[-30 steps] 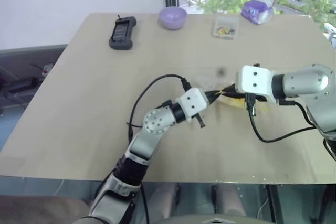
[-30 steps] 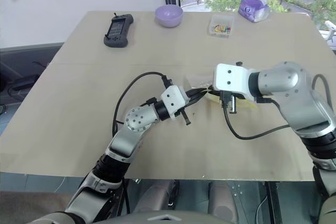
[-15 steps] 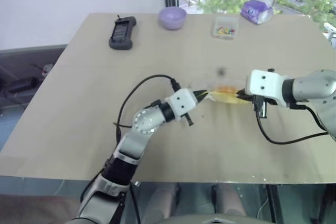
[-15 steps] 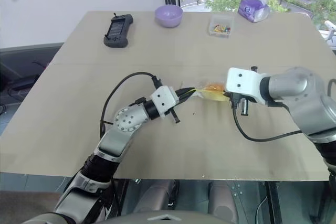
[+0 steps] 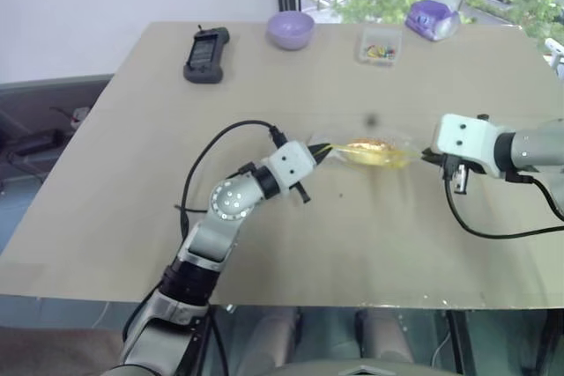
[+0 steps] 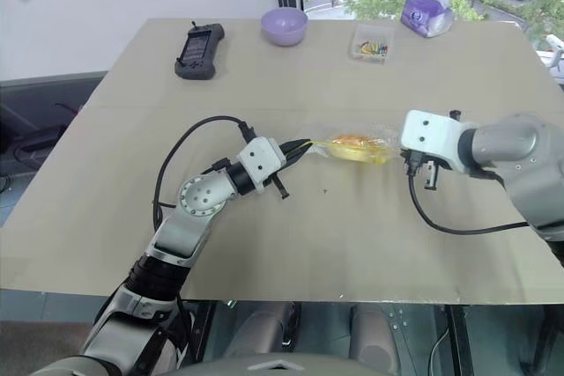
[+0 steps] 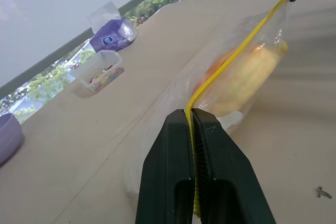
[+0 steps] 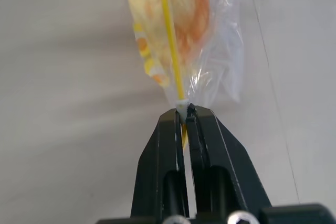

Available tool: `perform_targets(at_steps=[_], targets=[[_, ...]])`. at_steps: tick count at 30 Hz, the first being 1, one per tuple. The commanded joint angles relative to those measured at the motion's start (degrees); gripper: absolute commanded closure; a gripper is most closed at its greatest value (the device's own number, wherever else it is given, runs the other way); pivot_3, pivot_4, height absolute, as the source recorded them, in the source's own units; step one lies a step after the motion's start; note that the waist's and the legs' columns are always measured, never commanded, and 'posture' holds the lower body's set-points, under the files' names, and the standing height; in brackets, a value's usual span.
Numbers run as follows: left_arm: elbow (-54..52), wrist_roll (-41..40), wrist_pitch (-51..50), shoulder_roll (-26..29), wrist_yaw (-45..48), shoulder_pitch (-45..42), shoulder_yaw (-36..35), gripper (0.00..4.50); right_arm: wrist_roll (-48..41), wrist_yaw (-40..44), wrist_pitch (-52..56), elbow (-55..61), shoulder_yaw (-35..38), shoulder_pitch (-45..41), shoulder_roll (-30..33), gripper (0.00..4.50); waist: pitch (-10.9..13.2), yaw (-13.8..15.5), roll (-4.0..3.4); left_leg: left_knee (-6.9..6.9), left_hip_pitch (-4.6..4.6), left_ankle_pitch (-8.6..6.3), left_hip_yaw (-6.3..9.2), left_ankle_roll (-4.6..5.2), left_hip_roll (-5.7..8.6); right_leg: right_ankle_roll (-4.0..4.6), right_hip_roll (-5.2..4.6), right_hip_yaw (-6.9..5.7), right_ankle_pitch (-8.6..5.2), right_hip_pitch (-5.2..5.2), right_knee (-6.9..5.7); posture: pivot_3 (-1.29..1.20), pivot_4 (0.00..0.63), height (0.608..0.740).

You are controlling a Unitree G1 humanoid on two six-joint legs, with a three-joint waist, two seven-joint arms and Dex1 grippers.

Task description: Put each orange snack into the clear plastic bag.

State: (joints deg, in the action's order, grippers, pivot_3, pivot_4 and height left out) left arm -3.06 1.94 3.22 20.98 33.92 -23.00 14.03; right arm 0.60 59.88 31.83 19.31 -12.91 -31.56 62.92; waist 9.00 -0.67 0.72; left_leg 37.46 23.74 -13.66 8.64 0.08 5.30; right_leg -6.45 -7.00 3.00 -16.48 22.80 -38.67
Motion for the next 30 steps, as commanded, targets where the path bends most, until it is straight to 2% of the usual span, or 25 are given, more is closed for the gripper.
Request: perform_targets(at_steps=[1,6,11,17,22,25,28,30], targets=[[0.76,-0.36,0.38,1.60,-2.80,-0.75,-5.57,4.50,2.37,-0.96,2.48,-2.04,3.41,0.81,3.00,4.48,0.00,-0.01,0.00,0.00,0.00,0.00,0.00,0.00,0.00,0.00,0.00,0.00,0.00,0.00,0.00,0.00,0.150,0.740],[1.70,0.10,1.16,1.40,-3.43,-1.85,-5.46,4.50,2.47,-2.88,1.61,-3.08,4.08,-0.57,1.53,4.48,0.00,-0.05,0.00,-0.01,0.00,0.00,-0.01,0.00,0.00,0.00,0.01,0.00,0.00,0.00,0.00,0.00,0.150,0.740],[5.86,1.35,3.67,-0.24,-6.50,-6.92,-5.20,4.50,3.56,-9.77,-3.12,-8.34,4.34,-7.31,-4.63,4.48,0.01,-0.20,0.01,0.00,-0.03,0.00,-0.04,0.00,0.00,0.00,0.02,0.02,0.00,0.00,-0.04,0.00,0.150,0.740],[18.34,4.26,9.80,-3.48,-13.75,-19.37,-6.20,4.50,6.77,-18.67,-12.07,-17.21,4.53,-15.88,-12.08,4.48,0.03,-0.10,0.06,0.01,0.06,0.01,-0.05,-0.01,0.07,0.00,-0.01,-0.01,0.00,0.04,-0.01,0.00,0.150,0.740],[34.01,8.64,16.62,-4.49,-23.61,-32.77,-7.38,4.50,9.01,-27.74,-21.24,-25.41,6.74,-22.26,-16.74,4.48,0.12,-0.17,0.20,-0.02,0.18,0.01,-0.05,-0.02,0.18,0.00,-0.04,-0.01,0.00,0.20,0.07,0.00,0.150,0.740],[38.13,8.29,19.20,-4.58,-24.58,-35.75,-7.55,4.50,8.87,-26.53,-22.09,-26.08,6.65,-22.06,-16.60,4.48,0.12,-0.29,0.21,-0.06,0.29,0.01,-0.08,-0.02,0.18,-0.01,-0.06,0.02,0.00,0.36,0.05,0.00,0.150,0.740],[34.75,5.66,18.80,-4.58,-18.60,-31.10,-6.26,4.50,5.98,-18.89,-20.40,-21.18,6.27,-16.58,-13.87,4.48,0.11,-0.45,0.20,-0.17,0.29,0.01,-0.18,-0.01,0.19,0.00,-0.14,-0.03,0.00,0.44,0.09,0.00,0.150,0.740],[28.81,2.61,13.84,-4.91,-14.14,-25.36,-5.87,4.50,3.41,-14.47,-15.91,-16.47,6.81,-12.47,-12.34,4.48,0.11,-0.66,0.20,-0.16,0.30,0.00,-0.20,-0.01,0.19,0.00,-0.15,-0.05,0.00,0.48,0.04,0.00,0.150,0.740]])
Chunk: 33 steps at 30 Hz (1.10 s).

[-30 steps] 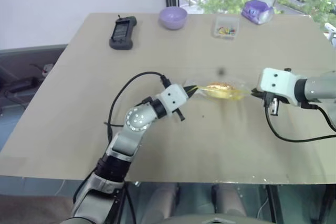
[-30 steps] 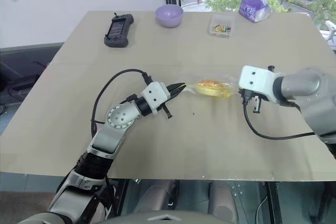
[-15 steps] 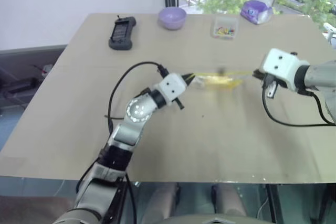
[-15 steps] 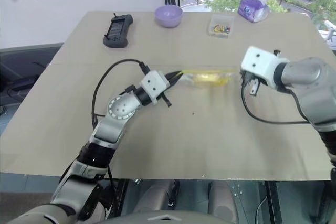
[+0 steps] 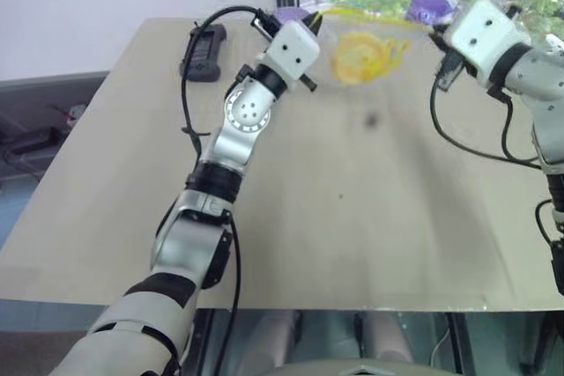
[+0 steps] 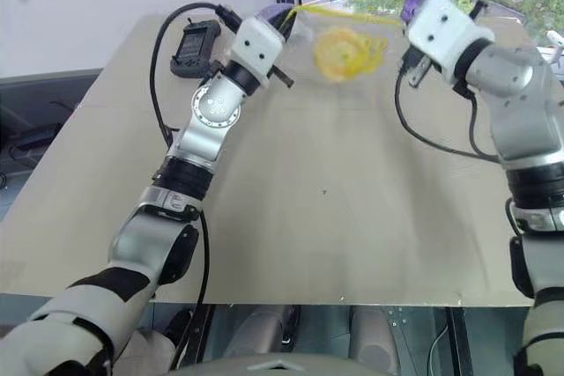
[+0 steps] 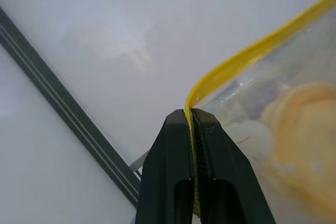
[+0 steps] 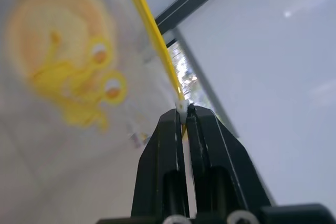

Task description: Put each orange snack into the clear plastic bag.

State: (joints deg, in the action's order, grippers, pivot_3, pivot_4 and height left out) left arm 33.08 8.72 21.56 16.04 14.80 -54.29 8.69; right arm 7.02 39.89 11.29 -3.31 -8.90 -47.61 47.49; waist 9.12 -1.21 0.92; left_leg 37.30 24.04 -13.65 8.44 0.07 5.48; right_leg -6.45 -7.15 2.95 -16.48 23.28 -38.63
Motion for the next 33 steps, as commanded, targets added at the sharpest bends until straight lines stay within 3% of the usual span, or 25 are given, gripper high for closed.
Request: perform_targets(at_steps=[1,5,8,9,12,15,16,20,23,29,33], targets=[[-11.55,-6.25,-8.21,0.13,7.93,9.56,-0.03,4.50,-4.66,8.01,6.51,8.75,3.05,6.01,4.06,4.48,0.00,-0.48,-0.01,0.01,0.05,0.00,0.00,0.00,-0.01,0.00,0.00,0.02,0.00,0.07,-0.06,0.00,0.150,0.740],[-29.18,-11.55,-21.06,3.24,18.60,23.20,3.41,4.50,-9.02,15.06,13.71,17.58,2.70,14.86,7.71,4.48,-0.01,-1.46,-0.04,0.21,0.46,0.00,0.02,0.00,-0.19,0.01,0.06,0.02,0.00,0.48,-0.29,0.00,0.150,0.740],[-37.49,-12.51,-27.92,5.33,21.36,28.86,4.22,4.50,-11.61,18.68,18.80,23.32,2.33,20.94,10.37,4.48,-0.01,-1.28,-0.06,0.25,0.36,0.00,0.01,0.00,-0.25,0.01,0.11,0.03,0.01,0.41,-0.37,0.00,0.150,0.740],[-39.29,-12.68,-29.97,5.69,21.52,29.85,4.19,4.17,-12.29,19.25,19.96,24.61,2.62,22.22,10.85,4.49,-0.02,-1.18,-0.06,0.26,0.30,0.01,0.00,0.00,-0.25,0.02,0.12,0.03,0.01,0.36,-0.40,0.00,0.150,0.740],[-44.79,-13.21,-35.08,7.03,22.51,33.41,4.87,3.27,-13.05,20.17,20.73,26.18,3.92,24.50,12.17,3.75,-0.02,-0.90,-0.07,0.27,-0.05,0.00,-0.03,0.01,-0.23,0.01,0.12,0.04,0.01,0.01,-0.43,0.00,0.150,0.740],[-49.02,-14.10,-38.75,7.85,23.14,35.57,4.77,2.20,-13.86,20.19,22.40,27.10,5.31,25.61,13.34,2.57,-0.02,-0.85,-0.06,0.21,-0.33,-0.02,-0.02,0.03,-0.27,0.01,0.12,0.00,0.01,-0.30,-0.25,0.00,0.150,0.740],[-50.31,-14.40,-39.28,8.42,23.53,36.22,4.30,1.78,-15.25,22.47,22.98,28.03,6.10,26.94,15.13,2.54,-0.02,-0.78,-0.06,0.20,-0.29,-0.01,-0.02,0.03,-0.27,0.01,0.11,0.00,0.01,-0.25,-0.27,0.00,0.150,0.740],[-54.31,-15.70,-41.45,11.71,23.72,38.79,-0.11,1.78,-21.34,26.44,24.07,28.60,12.51,31.15,17.90,2.54,-0.01,-0.20,-0.07,0.17,-0.26,-0.01,0.00,0.02,-0.34,0.02,0.13,-0.03,0.01,-0.25,-0.24,0.00,0.150,0.740],[-59.43,-19.19,-46.77,14.58,24.26,42.42,-4.88,1.78,-24.51,25.72,22.68,24.78,18.63,33.01,16.04,2.54,-0.01,-0.20,-0.07,0.17,-0.33,-0.02,-0.08,0.04,-0.40,0.02,0.14,0.03,0.01,-0.28,-0.25,0.00,0.150,0.740],[-66.90,-37.06,-63.38,20.08,25.26,49.47,-27.88,1.78,-28.67,28.35,21.28,16.80,35.05,45.61,13.72,2.54,0.01,0.91,-0.03,0.13,-0.30,-0.03,-0.03,0.04,-0.50,0.03,0.22,-0.03,0.00,-0.26,-0.22,0.00,0.150,0.740],[-67.89,-38.83,-63.99,25.76,28.43,56.74,-37.91,1.78,-34.87,31.95,15.78,8.42,47.01,49.20,9.35,2.54,0.00,0.73,-0.06,0.13,-0.42,-0.03,-0.10,0.04,-0.50,0.04,0.22,0.00,0.00,-0.43,-0.16,0.00,0.150,0.740]])
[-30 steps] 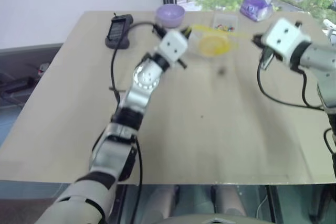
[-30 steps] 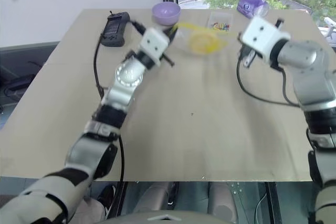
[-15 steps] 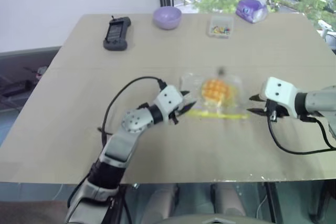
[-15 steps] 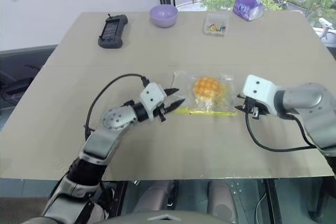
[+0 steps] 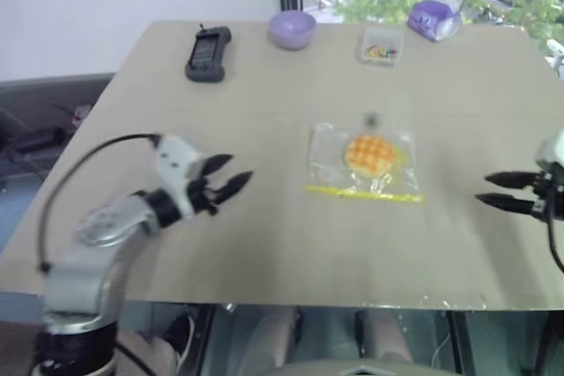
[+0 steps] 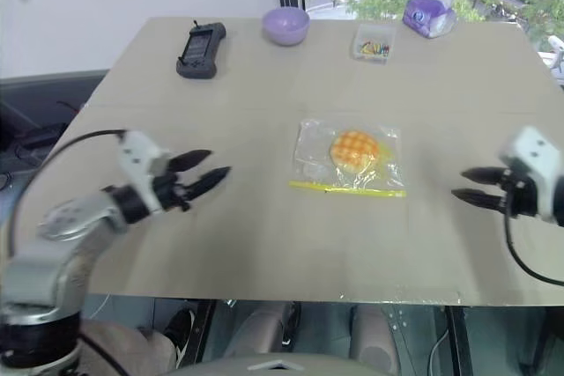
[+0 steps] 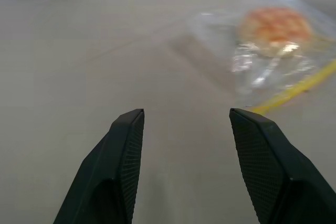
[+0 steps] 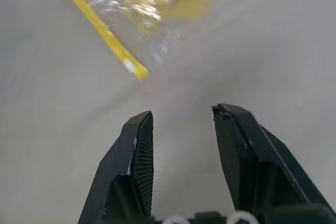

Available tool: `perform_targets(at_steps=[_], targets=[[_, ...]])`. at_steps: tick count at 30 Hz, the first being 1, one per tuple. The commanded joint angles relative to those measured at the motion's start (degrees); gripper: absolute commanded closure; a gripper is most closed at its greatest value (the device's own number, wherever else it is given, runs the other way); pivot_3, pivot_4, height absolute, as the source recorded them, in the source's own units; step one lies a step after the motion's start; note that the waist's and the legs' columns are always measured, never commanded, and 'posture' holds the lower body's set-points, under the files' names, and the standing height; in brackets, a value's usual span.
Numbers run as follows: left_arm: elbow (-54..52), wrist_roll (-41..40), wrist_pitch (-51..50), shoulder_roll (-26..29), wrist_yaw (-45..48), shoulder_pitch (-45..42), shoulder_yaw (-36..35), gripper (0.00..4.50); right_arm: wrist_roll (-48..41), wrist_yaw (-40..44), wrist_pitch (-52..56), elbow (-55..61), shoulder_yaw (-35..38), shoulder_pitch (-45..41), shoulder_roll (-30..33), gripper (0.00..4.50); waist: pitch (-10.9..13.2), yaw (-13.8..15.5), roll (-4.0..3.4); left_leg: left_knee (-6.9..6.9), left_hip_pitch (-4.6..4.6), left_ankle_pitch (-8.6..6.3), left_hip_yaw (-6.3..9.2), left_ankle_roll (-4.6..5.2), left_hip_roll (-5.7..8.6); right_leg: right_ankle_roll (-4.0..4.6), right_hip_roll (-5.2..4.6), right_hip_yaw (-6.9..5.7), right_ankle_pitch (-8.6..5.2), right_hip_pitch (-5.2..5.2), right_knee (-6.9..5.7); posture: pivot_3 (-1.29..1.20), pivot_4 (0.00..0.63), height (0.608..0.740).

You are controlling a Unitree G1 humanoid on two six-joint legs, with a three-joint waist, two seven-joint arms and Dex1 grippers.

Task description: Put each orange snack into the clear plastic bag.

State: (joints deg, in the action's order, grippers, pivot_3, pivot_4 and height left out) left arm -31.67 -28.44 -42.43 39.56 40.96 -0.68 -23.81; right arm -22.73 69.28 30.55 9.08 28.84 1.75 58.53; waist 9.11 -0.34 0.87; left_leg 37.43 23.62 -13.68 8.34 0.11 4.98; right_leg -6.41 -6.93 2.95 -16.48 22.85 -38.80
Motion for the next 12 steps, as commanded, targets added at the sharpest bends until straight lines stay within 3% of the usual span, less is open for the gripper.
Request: perform_targets(at_steps=[1,6,12], targets=[[-3.11,-1.99,0.52,3.12,3.14,4.80,-6.78,1.78,-7.59,3.38,-3.63,-6.20,11.89,-0.71,-2.65,2.54,0.01,-0.30,-0.02,-0.01,-0.08,-0.01,-0.02,0.01,0.00,0.00,0.00,0.02,0.00,-0.07,0.03,0.00,0.150,0.740],[-1.33,-4.55,3.18,4.96,6.83,7.75,-10.03,1.78,-9.13,8.50,-5.86,-16.29,13.05,-0.64,-0.41,2.54,0.11,-0.39,-0.14,-0.37,-1.17,-0.19,-0.11,0.27,-0.18,0.04,0.08,-0.08,-0.02,-1.23,0.48,0.00,0.150,0.740],[-1.48,-6.50,4.09,5.97,8.30,7.48,-9.36,1.78,-10.42,9.25,-8.54,-14.45,9.77,-0.66,-2.28,2.54,0.08,-0.52,-0.19,-0.39,-1.10,-0.19,-0.07,0.27,-0.26,0.13,0.12,-0.09,0.08,-1.24,0.78,0.00,0.150,0.740]])
